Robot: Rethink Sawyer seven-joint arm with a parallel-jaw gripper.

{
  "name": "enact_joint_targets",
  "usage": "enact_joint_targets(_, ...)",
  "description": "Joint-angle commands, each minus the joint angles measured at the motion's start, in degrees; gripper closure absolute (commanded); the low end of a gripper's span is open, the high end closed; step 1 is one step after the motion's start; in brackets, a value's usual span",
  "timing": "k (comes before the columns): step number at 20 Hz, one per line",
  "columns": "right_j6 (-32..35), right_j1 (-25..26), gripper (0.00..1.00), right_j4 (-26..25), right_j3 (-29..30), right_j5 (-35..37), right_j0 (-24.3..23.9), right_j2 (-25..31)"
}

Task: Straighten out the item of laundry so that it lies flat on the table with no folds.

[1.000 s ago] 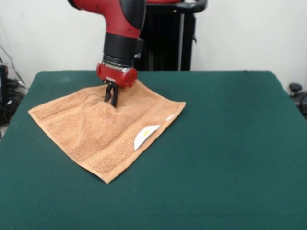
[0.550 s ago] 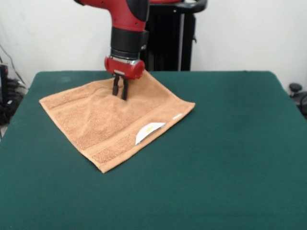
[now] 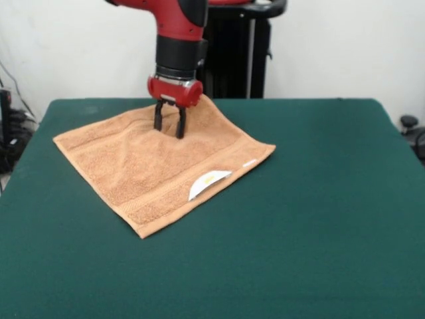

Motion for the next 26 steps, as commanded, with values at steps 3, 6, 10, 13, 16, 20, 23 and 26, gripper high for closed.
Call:
enact_joint_targets(3, 4.1, 0.3, 0.00, -2.1, 1.3, 10.0, -2.2, 4.6)
enact_joint_targets(6, 4.0, -1.6, 0.00, -2.8, 1.8, 11.6, -3.9, 6.0)
enact_joint_targets(10, 3.3, -8.9, 0.00, -3.3, 5.0, 17.7, -7.2, 11.0)
enact_joint_targets(13, 0.9, -13.2, 0.00, -4.7, 6.5, 21.7, -10.4, 14.1)
enact_joint_targets(16, -2.0, -17.0, 0.00, -5.8, 7.5, 26.5, -14.2, 16.8)
enact_joint_targets(20, -3.4, -17.4, 0.00, -8.3, 7.2, 27.8, -16.8, 18.3)
enact_joint_targets(23, -2.4, -17.5, 0.00, -9.5, 7.6, 27.8, -17.3, 18.8)
enact_joint_targets(26, -1.2, -17.6, 0.00, -11.3, 8.9, 26.4, -17.6, 18.1)
